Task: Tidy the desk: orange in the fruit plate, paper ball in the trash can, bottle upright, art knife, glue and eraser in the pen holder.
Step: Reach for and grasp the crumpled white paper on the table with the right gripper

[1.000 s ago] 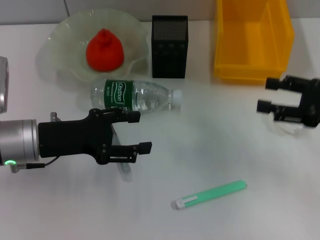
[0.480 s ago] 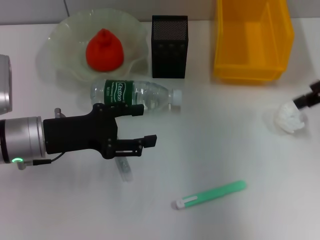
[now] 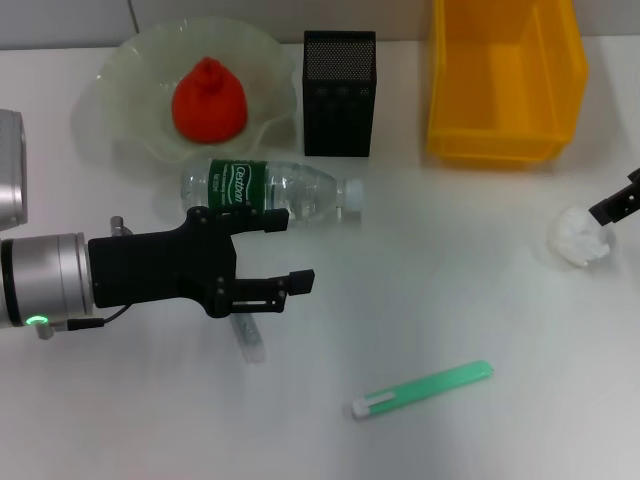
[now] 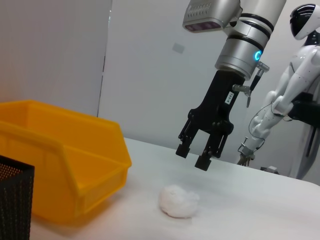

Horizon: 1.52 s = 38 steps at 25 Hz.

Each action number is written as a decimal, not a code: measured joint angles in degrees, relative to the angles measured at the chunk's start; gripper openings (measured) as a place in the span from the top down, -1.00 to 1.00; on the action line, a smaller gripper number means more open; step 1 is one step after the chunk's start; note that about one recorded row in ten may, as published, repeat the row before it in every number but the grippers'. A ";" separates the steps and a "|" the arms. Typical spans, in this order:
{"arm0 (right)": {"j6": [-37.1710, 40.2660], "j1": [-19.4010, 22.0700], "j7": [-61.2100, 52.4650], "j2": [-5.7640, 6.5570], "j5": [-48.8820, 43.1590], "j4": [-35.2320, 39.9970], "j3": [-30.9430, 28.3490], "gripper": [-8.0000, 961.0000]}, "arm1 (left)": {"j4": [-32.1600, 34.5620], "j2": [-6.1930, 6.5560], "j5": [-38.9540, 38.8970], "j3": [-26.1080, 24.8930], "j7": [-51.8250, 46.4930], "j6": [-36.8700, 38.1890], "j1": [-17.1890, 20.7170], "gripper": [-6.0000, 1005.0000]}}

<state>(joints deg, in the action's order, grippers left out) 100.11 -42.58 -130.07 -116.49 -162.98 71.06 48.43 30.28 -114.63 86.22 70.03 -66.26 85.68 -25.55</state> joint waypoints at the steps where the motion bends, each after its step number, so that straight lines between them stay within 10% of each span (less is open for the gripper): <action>1: -0.13 0.03 -0.03 0.00 -0.04 -0.02 -0.01 -0.59 | 0.00 -0.06 0.00 0.00 0.00 0.00 -0.04 -0.65; 38: -13.50 -0.86 1.14 -1.84 -1.14 -12.02 3.08 -0.59 | -1.19 -0.77 2.99 0.16 0.09 -0.72 -1.36 -0.64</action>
<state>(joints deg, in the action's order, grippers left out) 86.61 -43.43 -128.93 -118.33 -164.12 59.04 51.51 29.09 -115.40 89.21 70.19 -66.17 84.95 -26.91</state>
